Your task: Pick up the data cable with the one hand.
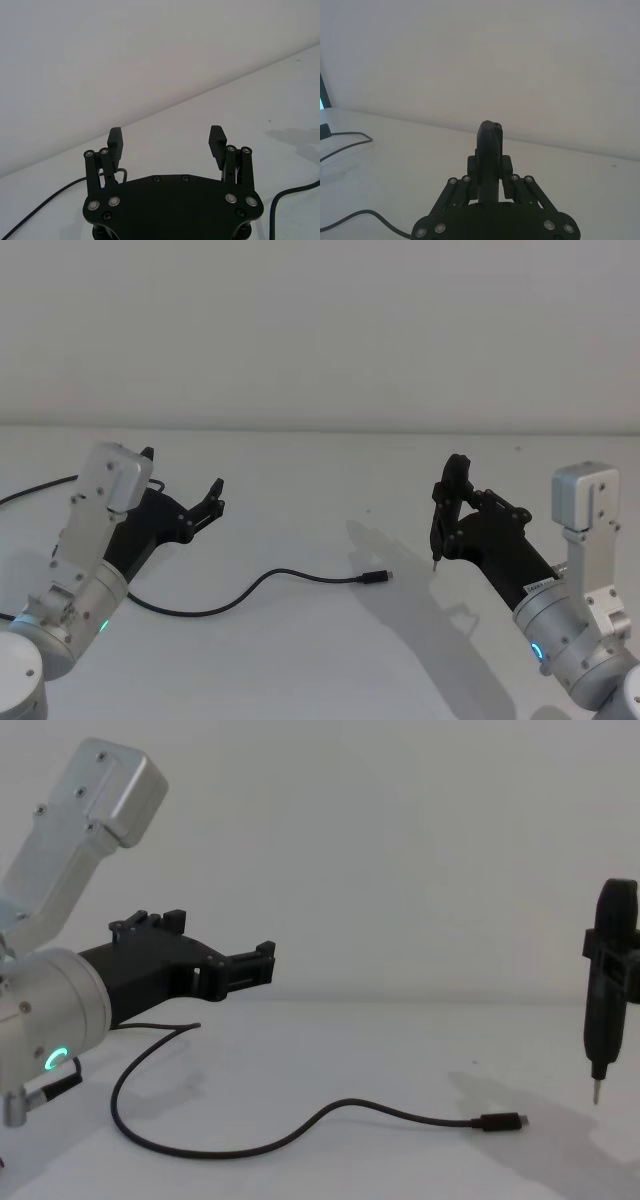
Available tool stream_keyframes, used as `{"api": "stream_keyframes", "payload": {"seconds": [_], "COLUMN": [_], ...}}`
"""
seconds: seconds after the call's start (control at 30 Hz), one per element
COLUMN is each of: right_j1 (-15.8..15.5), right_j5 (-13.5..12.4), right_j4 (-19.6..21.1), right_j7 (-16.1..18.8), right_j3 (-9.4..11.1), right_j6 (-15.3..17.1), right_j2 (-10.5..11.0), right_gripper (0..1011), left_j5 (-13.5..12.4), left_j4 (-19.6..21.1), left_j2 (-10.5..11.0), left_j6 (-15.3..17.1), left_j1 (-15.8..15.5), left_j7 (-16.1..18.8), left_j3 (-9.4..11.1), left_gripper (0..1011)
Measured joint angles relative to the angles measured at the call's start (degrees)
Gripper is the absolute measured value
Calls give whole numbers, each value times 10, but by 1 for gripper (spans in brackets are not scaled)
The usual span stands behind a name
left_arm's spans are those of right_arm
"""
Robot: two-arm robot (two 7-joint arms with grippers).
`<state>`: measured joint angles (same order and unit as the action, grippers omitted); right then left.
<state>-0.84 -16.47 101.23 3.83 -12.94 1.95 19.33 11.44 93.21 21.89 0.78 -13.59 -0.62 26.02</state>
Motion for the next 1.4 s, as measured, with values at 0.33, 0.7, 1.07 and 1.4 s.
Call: {"api": "stream_keyframes", "payload": {"seconds": [0.33,0.7,1.07,1.4], "right_j1": [0,0,0,0], "right_j5": [0,0,0,0], "right_j4": [0,0,0,0], "right_j7": [0,0,0,0], "right_j3": [0,0,0,0], "right_j6": [0,0,0,0], "right_j2": [0,0,0,0], "right_gripper": [274,275,274,275], "left_j5": [0,0,3,21], "left_j4": [0,0,-2,-11], "left_j2": [0,0,0,5], "left_j6": [0,0,4,24], "left_j1": [0,0,-6,-32], "left_j7": [0,0,-13,-69], "left_j3": [0,0,2,11], "left_gripper": [1001,1001,1001,1001]}}
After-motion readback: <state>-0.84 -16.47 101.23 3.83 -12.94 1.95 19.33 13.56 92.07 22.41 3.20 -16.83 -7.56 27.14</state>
